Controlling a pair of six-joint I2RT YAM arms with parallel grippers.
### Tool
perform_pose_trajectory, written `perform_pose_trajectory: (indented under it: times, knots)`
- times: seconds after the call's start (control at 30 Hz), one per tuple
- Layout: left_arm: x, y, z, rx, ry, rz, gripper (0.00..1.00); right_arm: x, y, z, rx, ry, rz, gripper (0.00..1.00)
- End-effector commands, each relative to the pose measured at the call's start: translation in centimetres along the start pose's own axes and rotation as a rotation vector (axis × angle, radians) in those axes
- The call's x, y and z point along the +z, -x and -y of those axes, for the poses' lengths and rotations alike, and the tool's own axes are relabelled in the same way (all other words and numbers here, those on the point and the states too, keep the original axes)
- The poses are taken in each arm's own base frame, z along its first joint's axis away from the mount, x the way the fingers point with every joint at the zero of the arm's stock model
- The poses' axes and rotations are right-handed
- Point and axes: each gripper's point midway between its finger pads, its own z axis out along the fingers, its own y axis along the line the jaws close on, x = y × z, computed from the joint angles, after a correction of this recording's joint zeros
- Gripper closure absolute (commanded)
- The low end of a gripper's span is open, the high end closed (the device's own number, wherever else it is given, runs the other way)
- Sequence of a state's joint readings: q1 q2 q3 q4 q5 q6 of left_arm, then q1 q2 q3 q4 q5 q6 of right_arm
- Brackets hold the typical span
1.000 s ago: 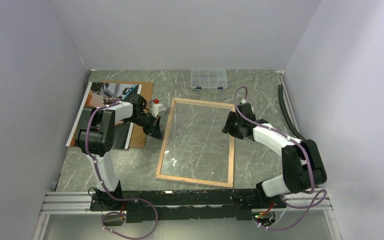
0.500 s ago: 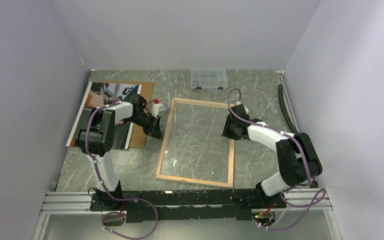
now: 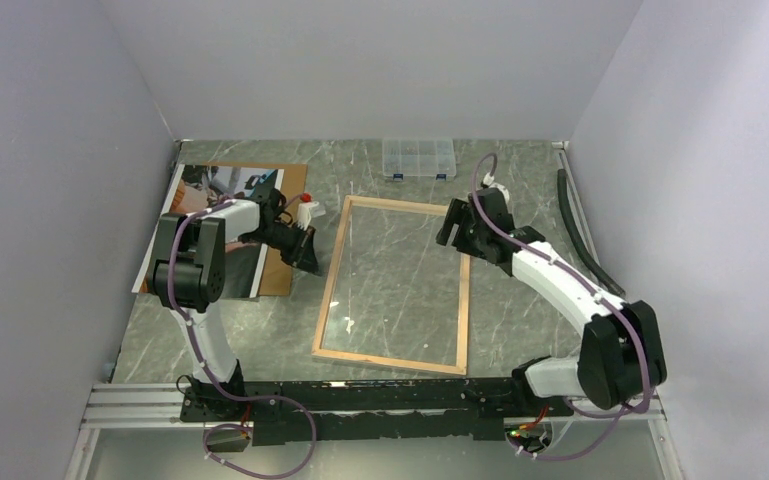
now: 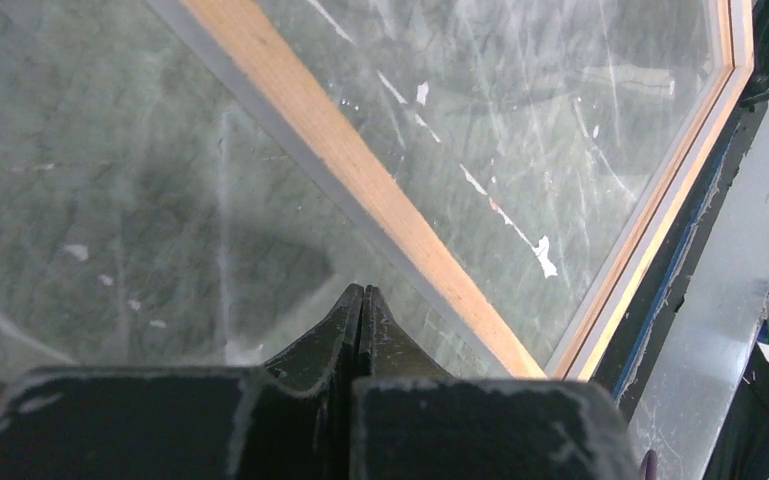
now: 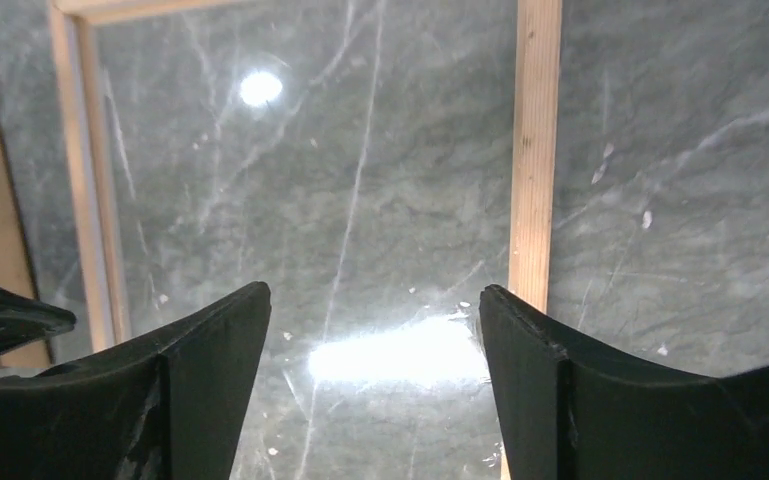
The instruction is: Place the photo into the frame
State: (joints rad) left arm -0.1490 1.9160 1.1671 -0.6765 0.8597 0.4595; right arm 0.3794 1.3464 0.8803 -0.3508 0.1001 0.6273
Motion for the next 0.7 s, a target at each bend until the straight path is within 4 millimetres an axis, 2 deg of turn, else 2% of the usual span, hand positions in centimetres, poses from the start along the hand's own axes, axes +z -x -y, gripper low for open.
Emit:
perform_pose_trajectory:
  times: [0.0,0.17,0.2,0.3,0.5,0.67]
  knots:
    - [-1.4,0.5,1.0,0.067,-0.008,0.019,0.97,-1.4,1.5,1.2,0.018,-0.027,0.038,0.16]
    - [-0.7,-1.7,1.8,0.144,0.018,-0.051,0.97,0.3,-1.5,4.0,0.089,-0.019,-0.045,0.05]
    - [-0.4,-2.1,2.0,0.157,0.022,-0.067,0.97,0.6,-2.4,4.2,0.102,-0.002,-0.075,0.04]
    - [0.8,-3.0,2.3,0.183,0.034,-0.114,0.97,1.5,-3.7,4.3,0.137,0.036,-0.135,0.03]
    - [2.3,-3.2,2.4,0.189,0.039,-0.137,0.97,2.1,-4.1,2.9,0.172,0.118,-0.182,0.03]
    - [3.5,-1.4,1.6,0.178,0.058,-0.144,0.97,2.7,-3.4,2.2,0.206,0.151,-0.195,0.04]
